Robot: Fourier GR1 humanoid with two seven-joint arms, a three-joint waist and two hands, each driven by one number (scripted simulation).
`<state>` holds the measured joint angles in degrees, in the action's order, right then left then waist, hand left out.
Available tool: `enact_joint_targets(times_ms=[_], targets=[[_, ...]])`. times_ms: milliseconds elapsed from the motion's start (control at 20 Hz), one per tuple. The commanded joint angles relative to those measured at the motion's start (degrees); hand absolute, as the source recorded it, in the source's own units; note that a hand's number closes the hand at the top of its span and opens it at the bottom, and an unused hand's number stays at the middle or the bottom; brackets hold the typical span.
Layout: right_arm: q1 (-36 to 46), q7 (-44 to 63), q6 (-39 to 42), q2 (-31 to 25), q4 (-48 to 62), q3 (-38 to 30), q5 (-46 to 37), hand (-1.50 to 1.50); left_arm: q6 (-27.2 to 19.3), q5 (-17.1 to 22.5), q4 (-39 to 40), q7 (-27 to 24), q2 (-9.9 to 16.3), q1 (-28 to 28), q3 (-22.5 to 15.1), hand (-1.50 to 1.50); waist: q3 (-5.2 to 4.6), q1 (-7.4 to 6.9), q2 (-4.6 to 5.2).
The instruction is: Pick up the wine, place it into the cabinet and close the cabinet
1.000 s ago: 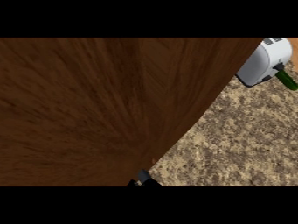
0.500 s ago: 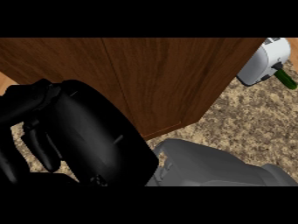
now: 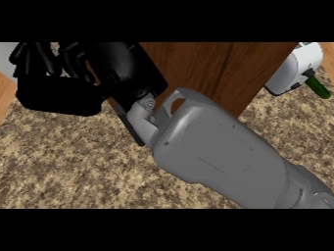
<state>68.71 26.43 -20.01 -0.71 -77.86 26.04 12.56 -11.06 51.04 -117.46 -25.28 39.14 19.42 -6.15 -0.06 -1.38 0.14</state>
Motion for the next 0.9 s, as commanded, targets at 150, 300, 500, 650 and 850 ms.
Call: enact_joint_targets(times_ms=[150,300,500,650,850], targets=[[0.06,-9.54,8.91,-2.01,12.84,-7.1,1.0,1.5,-2.15,-2.76,-5.53,2.44,-1.81,1.78,-1.39,-1.5,0.08,0.0,0.07],[1.43,-12.14,8.52,-1.31,16.17,-8.84,0.13,1.5,-0.22,-4.12,1.02,0.7,-3.41,0.0,-1.49,-1.5,0.02,0.22,0.19],[-1.05,-16.25,8.26,-1.99,18.59,-7.26,-2.78,1.5,2.38,-2.08,1.07,1.59,-2.41,-0.2,0.67,-1.5,-0.02,-0.05,0.2],[-0.11,-16.99,11.19,-4.35,21.25,-8.59,-2.18,1.5,-0.56,-3.46,1.26,2.81,-2.98,-3.44,-0.38,-1.5,-0.01,0.3,0.67],[1.21,-16.92,11.0,-5.11,22.43,-8.95,-3.34,1.5,0.96,-4.17,0.33,1.87,-3.4,-1.18,-0.85,-1.5,-0.06,-0.58,0.45]])
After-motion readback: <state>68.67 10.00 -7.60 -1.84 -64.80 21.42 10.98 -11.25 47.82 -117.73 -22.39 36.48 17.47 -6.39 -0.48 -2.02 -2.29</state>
